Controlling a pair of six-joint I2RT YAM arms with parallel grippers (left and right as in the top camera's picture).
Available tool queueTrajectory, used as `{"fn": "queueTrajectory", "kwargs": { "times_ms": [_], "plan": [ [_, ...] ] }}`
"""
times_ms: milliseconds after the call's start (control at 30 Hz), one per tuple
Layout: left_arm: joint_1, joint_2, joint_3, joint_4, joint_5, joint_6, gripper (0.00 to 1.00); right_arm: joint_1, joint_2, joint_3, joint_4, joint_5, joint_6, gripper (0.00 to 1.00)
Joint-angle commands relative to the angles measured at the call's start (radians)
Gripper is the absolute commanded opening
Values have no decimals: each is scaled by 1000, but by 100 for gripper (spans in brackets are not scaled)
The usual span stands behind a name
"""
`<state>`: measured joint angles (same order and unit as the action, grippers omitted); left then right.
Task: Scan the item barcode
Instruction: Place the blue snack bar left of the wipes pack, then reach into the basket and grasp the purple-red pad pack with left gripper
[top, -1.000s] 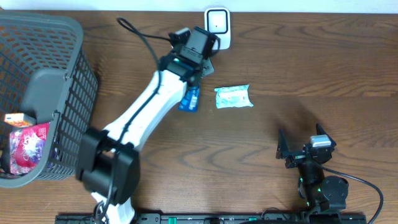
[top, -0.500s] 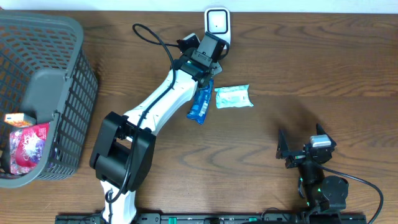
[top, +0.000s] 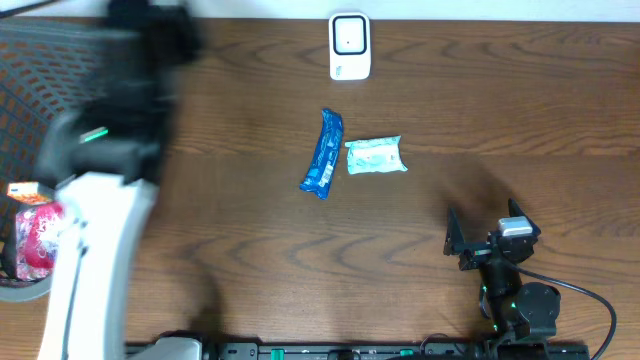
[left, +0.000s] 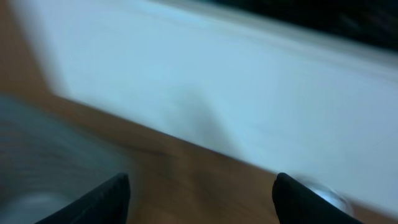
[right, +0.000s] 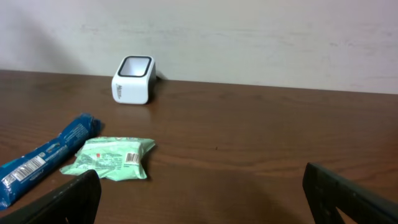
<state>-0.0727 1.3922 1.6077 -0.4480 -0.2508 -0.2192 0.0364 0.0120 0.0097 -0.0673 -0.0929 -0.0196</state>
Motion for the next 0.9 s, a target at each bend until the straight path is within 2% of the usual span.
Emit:
{"fn": "queueTrajectory", "kwargs": {
  "times_ms": [0, 133, 267, 333, 467, 700, 867],
  "plan": [
    [233, -39, -5, -101, -58, 89, 73, -9, -5, -4, -1, 5, 0, 99],
    [440, -22, -9, -281, -57, 114, 79, -9, -5, -4, -1, 5, 0, 99],
    [576, 50, -37, -459, -57, 266, 78, -9, -5, -4, -1, 5, 0, 99],
    [622, 105, -55, -535, -60, 306, 78, -9, -5, -4, -1, 5, 0, 99],
    [685, 193, -82, -600, -57, 130, 78, -9, -5, -4, -1, 5, 0, 99],
    [697, 327, -124, -648, -50, 108, 78, -9, -5, -4, -1, 5, 0, 99],
    [690, 361, -209, -595, -31, 98, 78, -9, -5, -4, -1, 5, 0, 99]
  ]
}}
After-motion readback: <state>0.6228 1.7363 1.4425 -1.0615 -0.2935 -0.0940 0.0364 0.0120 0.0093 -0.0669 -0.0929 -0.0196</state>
